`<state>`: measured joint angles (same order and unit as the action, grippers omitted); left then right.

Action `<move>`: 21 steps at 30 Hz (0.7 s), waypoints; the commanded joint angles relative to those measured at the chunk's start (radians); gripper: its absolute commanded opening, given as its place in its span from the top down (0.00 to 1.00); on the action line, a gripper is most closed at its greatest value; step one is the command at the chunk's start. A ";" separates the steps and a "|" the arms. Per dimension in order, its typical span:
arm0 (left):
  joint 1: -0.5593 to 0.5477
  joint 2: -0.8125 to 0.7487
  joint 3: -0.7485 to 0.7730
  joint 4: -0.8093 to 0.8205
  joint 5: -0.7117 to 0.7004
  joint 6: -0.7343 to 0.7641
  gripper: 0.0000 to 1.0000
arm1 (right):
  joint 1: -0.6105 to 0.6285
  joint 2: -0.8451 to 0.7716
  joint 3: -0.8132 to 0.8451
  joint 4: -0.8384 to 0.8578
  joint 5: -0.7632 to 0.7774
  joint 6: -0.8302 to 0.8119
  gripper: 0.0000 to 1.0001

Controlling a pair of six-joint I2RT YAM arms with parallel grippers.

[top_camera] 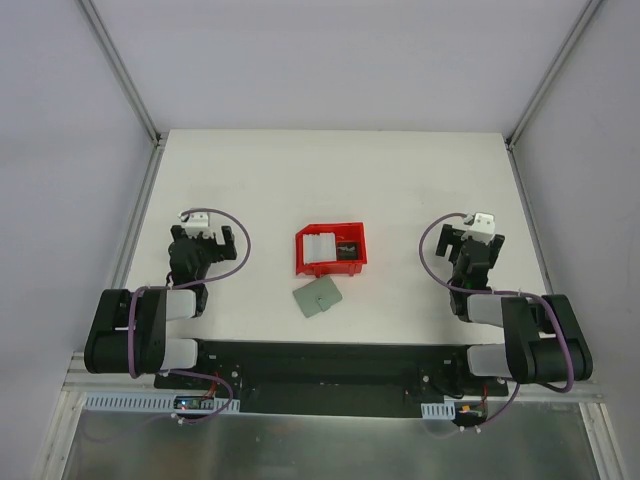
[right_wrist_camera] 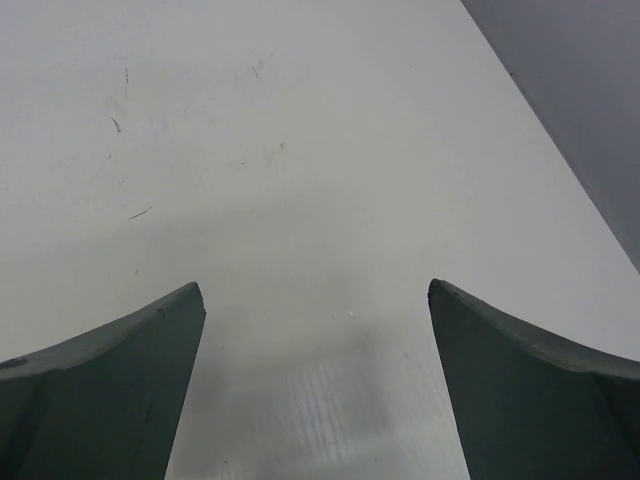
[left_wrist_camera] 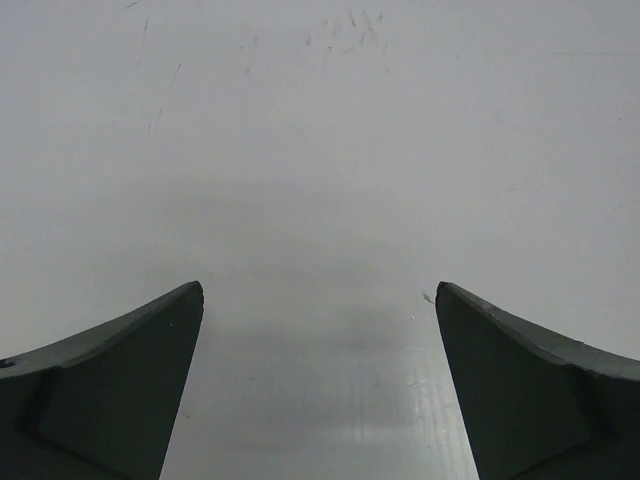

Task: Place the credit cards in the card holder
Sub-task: Move the storage box to the center of the board.

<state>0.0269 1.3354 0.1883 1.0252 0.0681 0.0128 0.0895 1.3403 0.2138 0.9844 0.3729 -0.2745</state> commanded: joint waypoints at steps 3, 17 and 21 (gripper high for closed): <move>-0.002 0.001 0.025 0.024 0.033 0.013 0.01 | 0.018 -0.122 0.019 -0.067 0.000 -0.031 0.04; -0.002 -0.193 0.379 -0.831 -0.412 -0.287 0.01 | 0.019 -0.484 0.114 -0.631 0.044 0.173 0.04; -0.001 -0.249 0.410 -0.910 -0.274 -0.350 0.01 | 0.018 -0.468 0.252 -0.864 0.038 0.267 0.04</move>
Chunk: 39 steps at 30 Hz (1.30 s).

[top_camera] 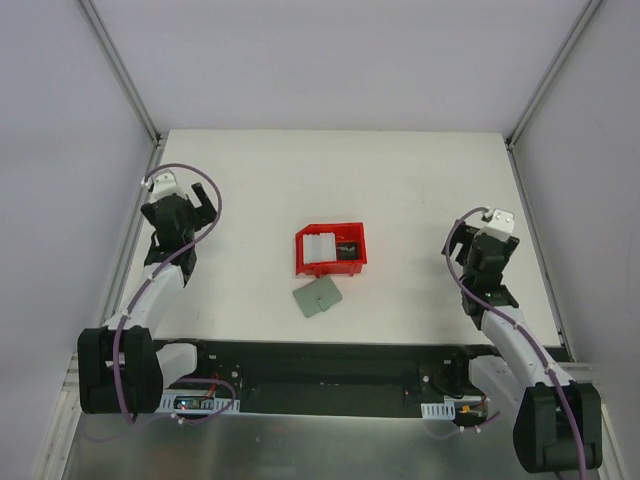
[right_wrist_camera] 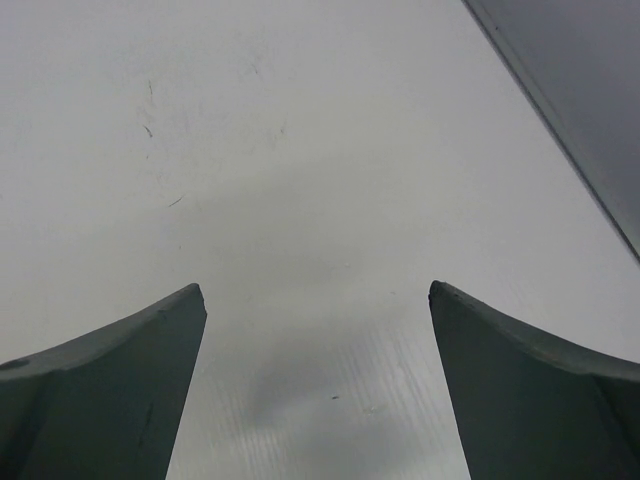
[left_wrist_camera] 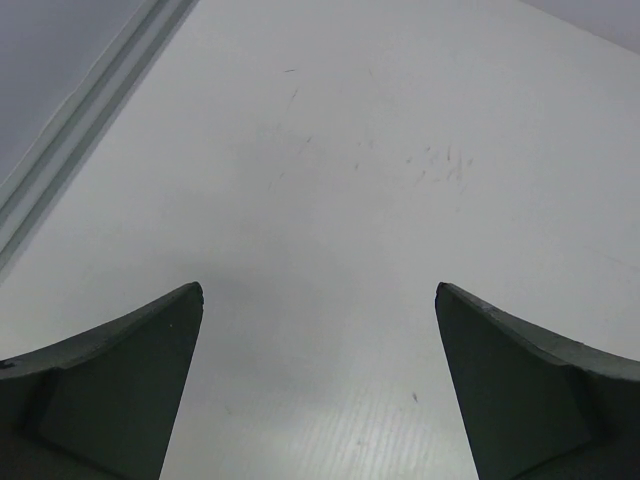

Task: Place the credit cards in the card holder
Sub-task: Move the storage box to the center of the board.

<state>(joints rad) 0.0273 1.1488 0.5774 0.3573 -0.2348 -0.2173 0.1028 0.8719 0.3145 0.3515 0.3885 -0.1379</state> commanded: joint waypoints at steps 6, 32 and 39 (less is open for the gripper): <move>0.005 -0.195 -0.019 -0.271 0.136 -0.378 0.01 | 0.003 0.024 0.304 -0.470 -0.074 0.222 0.04; -0.147 0.029 -0.091 -0.072 0.678 -0.381 0.05 | 0.330 0.375 0.472 -0.356 -0.603 0.454 0.23; -0.245 0.123 -0.048 -0.032 0.664 -0.390 0.06 | 0.356 0.481 0.523 -0.325 -0.597 0.457 0.35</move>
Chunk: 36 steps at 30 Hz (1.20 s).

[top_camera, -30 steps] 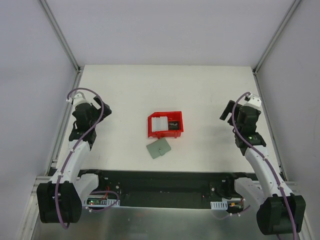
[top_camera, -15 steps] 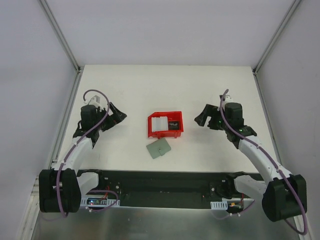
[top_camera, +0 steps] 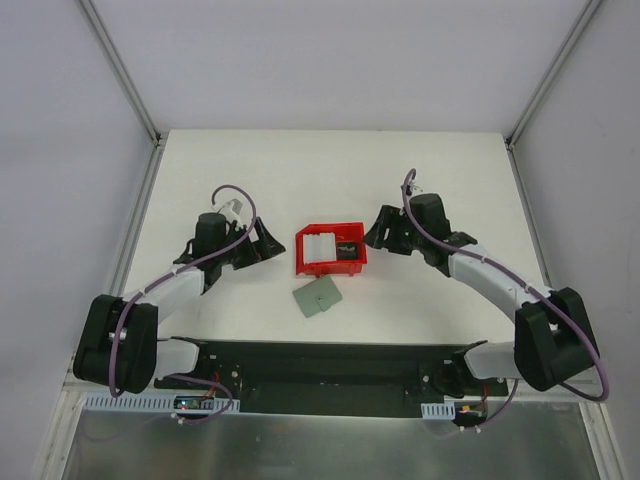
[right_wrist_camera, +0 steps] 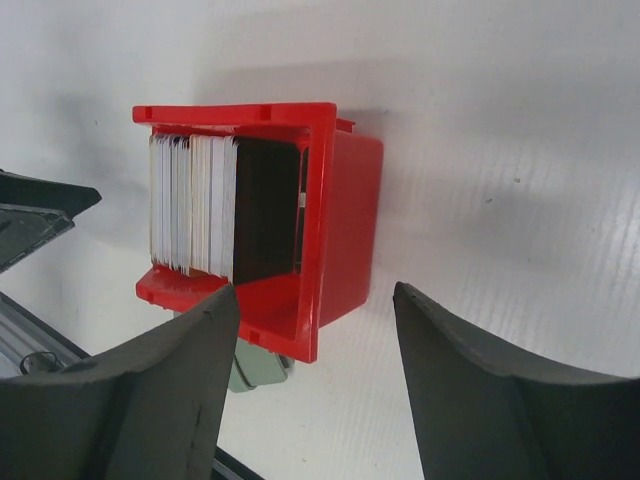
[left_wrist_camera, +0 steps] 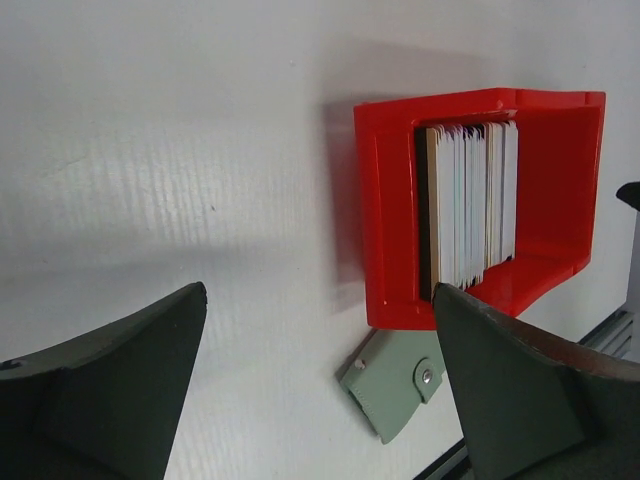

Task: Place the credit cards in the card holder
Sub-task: Move the storage box to the center of the board.

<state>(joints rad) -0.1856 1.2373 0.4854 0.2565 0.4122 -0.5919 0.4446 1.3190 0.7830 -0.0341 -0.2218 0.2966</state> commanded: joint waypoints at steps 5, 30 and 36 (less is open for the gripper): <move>-0.067 0.100 0.056 0.125 0.039 -0.037 0.08 | 0.025 0.118 0.091 0.062 0.006 0.029 0.46; -0.149 0.347 0.189 0.283 0.077 -0.124 0.16 | 0.043 0.313 0.239 0.040 0.093 0.044 0.76; -0.147 0.389 0.216 0.319 0.073 -0.157 0.16 | 0.040 0.329 0.285 0.039 0.110 0.042 0.80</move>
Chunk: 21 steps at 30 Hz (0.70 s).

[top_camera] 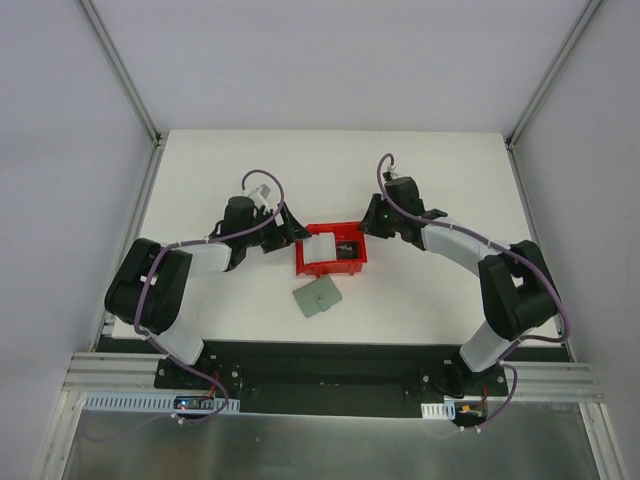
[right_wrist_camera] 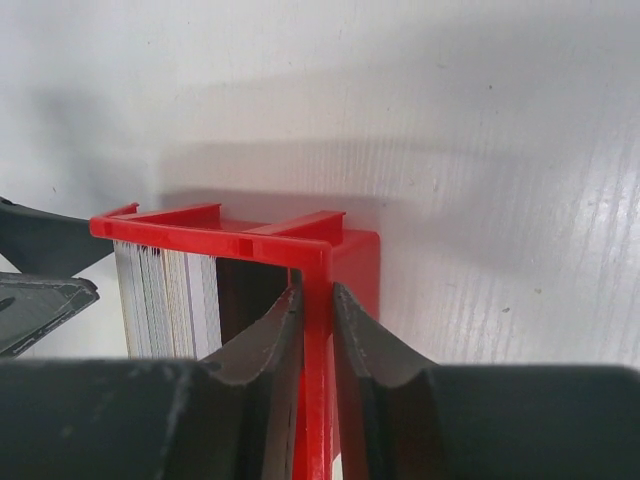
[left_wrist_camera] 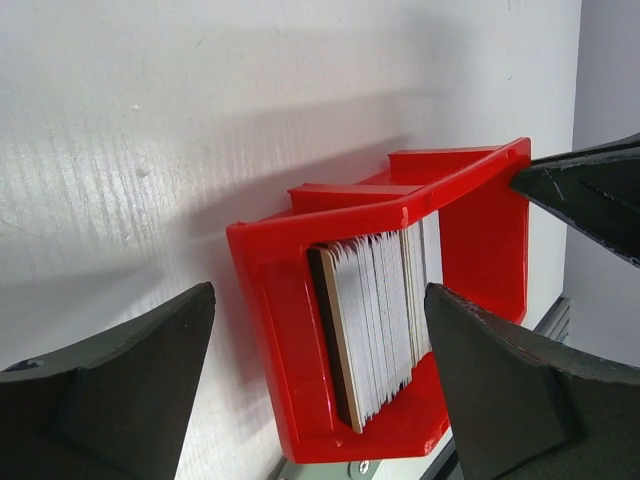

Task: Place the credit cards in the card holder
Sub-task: Move the storage box to the center of the board.

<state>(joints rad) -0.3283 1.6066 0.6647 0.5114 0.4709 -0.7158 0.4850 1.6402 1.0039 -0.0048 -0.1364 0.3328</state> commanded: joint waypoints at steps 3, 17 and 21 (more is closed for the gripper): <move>-0.006 0.035 0.053 0.079 0.020 -0.045 0.16 | -0.005 0.023 0.090 0.009 0.017 0.000 0.80; -0.005 0.047 0.099 0.058 -0.009 -0.033 0.14 | -0.066 0.057 0.156 -0.040 -0.049 -0.038 0.71; -0.002 -0.048 0.125 -0.129 -0.118 0.073 0.08 | -0.115 0.014 0.209 -0.087 -0.112 -0.093 0.54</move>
<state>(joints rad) -0.3279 1.6665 0.7380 0.5163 0.4442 -0.7425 0.4149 1.7203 1.1248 -0.0620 -0.1844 0.3004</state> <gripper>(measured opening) 0.896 0.391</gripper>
